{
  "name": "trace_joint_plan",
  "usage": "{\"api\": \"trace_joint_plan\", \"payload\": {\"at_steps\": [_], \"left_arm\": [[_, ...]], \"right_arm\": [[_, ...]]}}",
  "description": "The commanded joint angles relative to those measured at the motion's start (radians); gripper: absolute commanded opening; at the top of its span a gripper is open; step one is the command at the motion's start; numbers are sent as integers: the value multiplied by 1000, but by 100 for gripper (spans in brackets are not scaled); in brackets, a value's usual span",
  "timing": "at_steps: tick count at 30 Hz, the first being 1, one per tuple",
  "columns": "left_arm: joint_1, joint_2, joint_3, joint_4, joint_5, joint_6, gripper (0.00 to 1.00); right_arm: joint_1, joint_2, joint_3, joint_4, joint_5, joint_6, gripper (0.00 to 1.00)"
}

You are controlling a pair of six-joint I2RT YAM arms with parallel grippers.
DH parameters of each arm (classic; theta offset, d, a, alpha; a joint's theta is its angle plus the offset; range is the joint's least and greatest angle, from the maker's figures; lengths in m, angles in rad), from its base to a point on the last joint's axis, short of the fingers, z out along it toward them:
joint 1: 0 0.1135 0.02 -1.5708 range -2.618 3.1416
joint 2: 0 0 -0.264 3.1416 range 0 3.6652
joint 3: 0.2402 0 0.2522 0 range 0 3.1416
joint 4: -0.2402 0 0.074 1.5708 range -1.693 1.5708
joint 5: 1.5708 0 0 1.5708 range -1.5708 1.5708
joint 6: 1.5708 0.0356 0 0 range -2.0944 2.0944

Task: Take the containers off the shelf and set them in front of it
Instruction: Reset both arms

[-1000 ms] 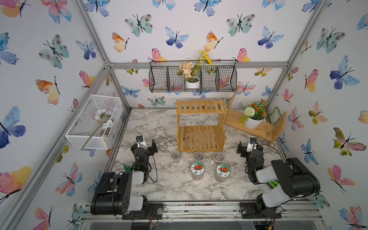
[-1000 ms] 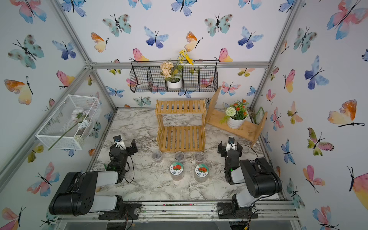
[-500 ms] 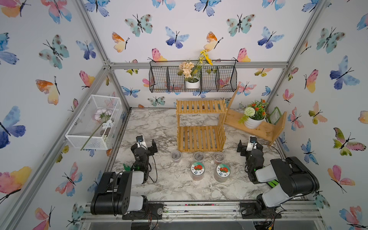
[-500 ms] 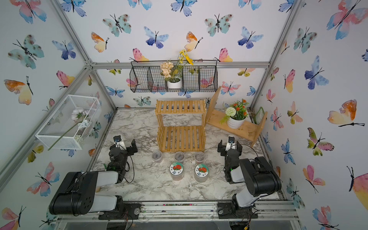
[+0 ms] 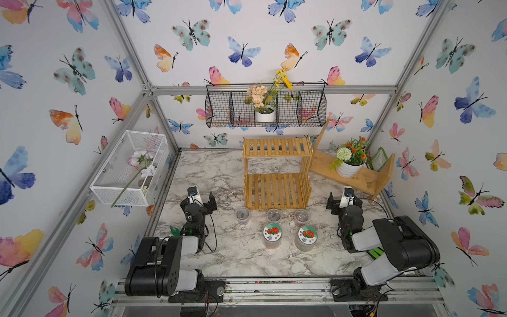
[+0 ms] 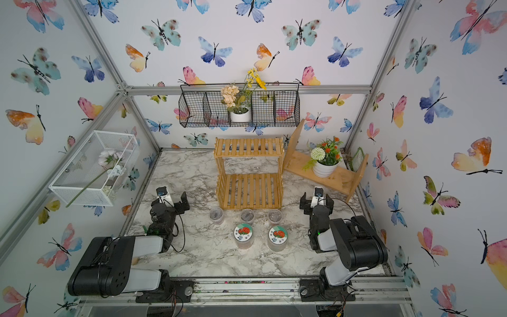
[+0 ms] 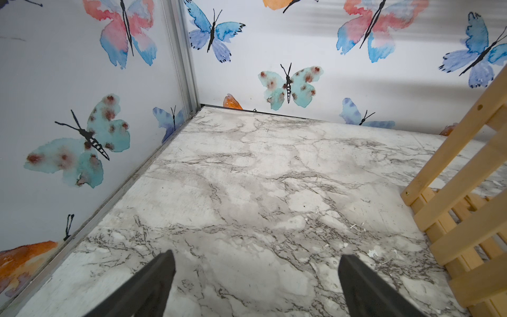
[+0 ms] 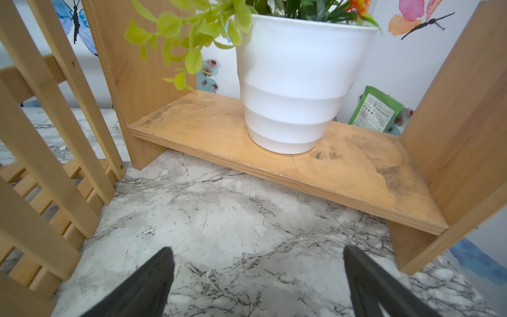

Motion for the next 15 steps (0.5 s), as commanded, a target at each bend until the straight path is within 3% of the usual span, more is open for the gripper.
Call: {"api": "trace_joint_plan", "payload": {"at_steps": [1,15], "left_arm": [[4,8,-2,14,18,-4,99],[-18,15,8,4,-19,9,99]], "right_arm": [[-6,-11,9,3,17,9,98],[-6,-11,9,4,17,9,99]]}}
